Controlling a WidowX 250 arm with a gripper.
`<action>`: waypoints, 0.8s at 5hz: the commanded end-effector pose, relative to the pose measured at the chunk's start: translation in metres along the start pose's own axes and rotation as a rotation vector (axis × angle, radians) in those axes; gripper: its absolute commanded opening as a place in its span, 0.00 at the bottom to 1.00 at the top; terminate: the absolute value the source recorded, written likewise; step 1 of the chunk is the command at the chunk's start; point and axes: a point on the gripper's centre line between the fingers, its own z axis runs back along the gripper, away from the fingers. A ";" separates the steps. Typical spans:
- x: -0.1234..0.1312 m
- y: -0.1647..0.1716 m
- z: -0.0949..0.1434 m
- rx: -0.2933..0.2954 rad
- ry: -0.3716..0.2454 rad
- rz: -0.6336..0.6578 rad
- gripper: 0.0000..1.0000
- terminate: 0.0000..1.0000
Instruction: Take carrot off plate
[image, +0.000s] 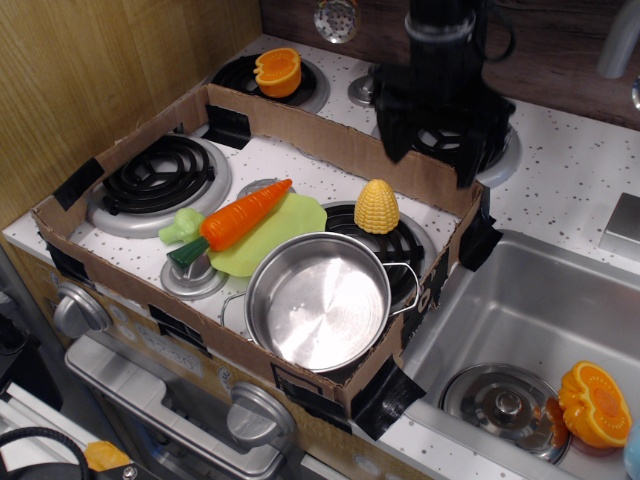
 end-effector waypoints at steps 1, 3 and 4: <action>0.002 0.013 0.044 0.107 -0.104 0.024 1.00 0.00; -0.031 0.055 0.050 0.190 -0.104 0.091 1.00 0.00; -0.048 0.079 0.040 0.173 -0.127 0.087 1.00 0.00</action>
